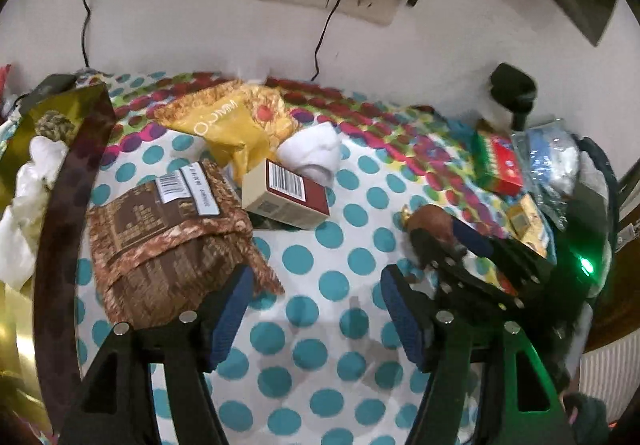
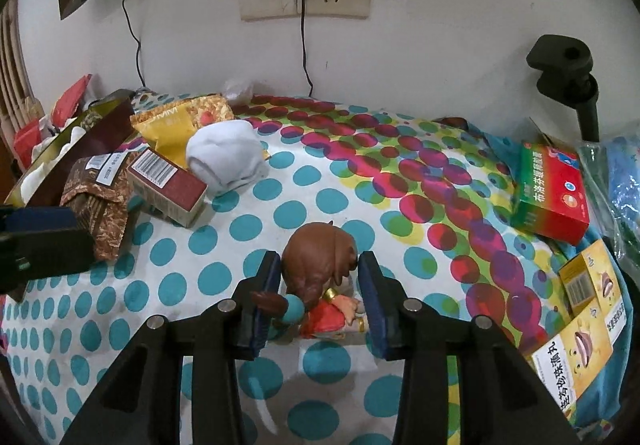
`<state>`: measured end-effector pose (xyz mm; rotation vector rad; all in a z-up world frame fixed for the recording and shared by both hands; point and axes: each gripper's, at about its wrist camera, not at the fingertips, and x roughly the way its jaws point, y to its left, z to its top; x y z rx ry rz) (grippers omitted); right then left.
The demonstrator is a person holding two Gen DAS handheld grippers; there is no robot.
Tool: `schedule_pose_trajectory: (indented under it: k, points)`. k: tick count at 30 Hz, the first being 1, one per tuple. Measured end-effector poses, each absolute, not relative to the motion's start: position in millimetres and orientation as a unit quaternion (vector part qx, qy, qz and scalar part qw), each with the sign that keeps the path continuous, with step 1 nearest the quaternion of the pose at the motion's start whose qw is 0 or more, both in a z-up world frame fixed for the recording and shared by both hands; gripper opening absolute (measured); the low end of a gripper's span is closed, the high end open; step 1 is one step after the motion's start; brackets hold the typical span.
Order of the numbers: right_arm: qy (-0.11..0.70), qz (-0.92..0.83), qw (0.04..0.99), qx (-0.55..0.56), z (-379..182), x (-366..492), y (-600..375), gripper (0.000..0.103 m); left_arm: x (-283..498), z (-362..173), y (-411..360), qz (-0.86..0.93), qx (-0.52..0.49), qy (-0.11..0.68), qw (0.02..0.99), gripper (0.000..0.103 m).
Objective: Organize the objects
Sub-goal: 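Lift the figurine with the right tool while the left tool approaches the red box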
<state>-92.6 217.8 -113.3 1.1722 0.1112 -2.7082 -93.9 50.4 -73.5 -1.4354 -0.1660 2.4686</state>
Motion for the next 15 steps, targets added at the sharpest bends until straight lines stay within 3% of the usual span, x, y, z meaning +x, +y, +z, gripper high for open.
schedule_pose_trajectory:
  k: [9, 15]
  points:
    - [0.041, -0.913, 0.093, 0.396, -114, -93, 217, 0.038, -131, -76, 68, 0.854, -0.503, 0.011, 0.134, 0.068]
    - [0.033, -0.910, 0.087, 0.403, -116, -94, 218, 0.040, -146, -92, 66, 0.853, -0.511, -0.026, 0.103, 0.068]
